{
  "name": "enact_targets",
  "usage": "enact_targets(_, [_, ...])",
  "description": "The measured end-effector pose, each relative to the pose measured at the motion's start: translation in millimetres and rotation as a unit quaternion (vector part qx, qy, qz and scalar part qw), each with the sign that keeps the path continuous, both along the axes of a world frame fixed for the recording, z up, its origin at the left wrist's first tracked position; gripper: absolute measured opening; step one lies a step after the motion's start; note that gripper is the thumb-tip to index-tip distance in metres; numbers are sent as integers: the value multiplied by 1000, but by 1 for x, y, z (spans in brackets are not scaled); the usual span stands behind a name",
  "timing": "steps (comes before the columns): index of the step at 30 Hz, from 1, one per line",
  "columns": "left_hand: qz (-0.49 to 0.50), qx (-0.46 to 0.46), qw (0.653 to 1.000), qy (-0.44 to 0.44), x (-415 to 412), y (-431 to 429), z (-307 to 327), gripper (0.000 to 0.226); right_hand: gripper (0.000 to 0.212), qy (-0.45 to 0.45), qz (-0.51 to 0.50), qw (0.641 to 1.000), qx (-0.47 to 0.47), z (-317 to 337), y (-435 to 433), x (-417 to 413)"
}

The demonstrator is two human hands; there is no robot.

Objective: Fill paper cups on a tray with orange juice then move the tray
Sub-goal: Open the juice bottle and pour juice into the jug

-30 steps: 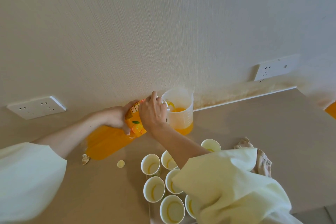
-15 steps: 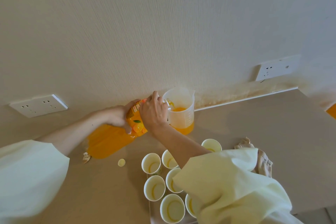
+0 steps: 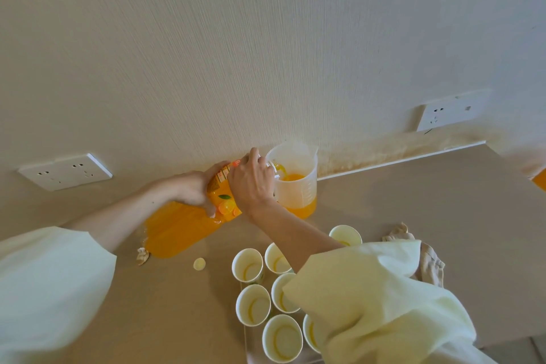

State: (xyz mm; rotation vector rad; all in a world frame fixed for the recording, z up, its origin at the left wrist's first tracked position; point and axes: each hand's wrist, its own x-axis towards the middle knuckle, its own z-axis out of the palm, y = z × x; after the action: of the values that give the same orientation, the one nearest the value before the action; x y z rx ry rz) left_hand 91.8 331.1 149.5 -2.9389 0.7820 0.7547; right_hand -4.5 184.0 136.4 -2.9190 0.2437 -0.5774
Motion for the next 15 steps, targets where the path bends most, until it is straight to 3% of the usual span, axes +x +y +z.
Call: enact_targets(15, [-2, -5, 1000, -9, -1, -1, 1, 124, 22, 11, -30, 999, 40, -1, 3, 1])
